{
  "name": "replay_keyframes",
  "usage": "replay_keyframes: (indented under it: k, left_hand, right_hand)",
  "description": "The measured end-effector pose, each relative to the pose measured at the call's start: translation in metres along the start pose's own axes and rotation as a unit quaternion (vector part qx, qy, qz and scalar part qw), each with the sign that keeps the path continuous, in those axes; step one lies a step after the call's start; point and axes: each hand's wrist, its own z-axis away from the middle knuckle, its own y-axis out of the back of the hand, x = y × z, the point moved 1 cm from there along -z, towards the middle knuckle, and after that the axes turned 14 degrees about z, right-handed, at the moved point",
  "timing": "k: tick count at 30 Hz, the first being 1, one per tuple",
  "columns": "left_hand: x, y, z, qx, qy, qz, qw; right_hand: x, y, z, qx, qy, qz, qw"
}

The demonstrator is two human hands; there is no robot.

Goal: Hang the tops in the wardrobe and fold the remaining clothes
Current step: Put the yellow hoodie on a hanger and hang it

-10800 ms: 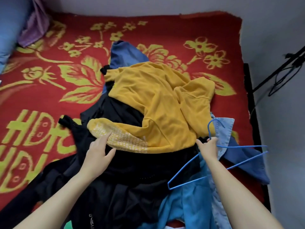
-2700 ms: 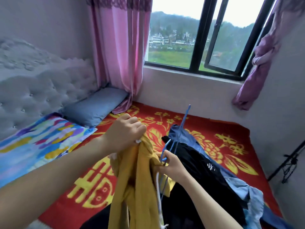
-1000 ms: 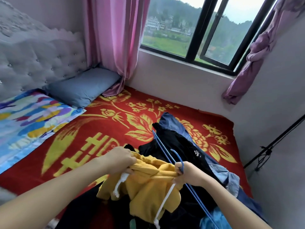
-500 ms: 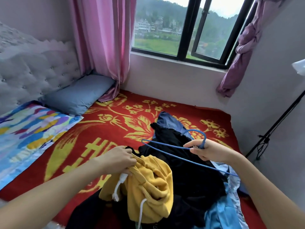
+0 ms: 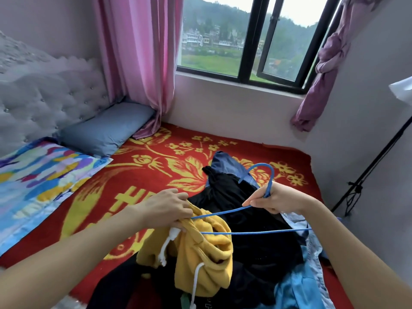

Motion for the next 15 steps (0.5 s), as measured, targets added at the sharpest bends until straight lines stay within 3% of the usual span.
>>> replay_keyframes:
  k: [4, 9, 12, 15]
  left_hand:
    - [0.013, 0.016, -0.011, 0.103, -0.045, -0.035, 0.993]
    - [0.024, 0.014, -0.023, 0.144, -0.054, 0.003, 0.988]
    - [0.016, 0.012, -0.014, 0.115, -0.010, 0.007, 0.993]
    - [0.009, -0.013, 0.001, 0.056, 0.076, 0.139, 0.986]
  right_hand:
    - [-0.013, -0.033, -0.026, 0.026, 0.003, 0.023, 0.999]
    - [-0.010, -0.087, -0.058, 0.163, -0.030, -0.022, 0.986]
    - [-0.001, -0.103, -0.067, 0.288, -0.044, -0.166, 0.942]
    - [0.010, -0.102, -0.067, 0.351, -0.073, -0.262, 0.896]
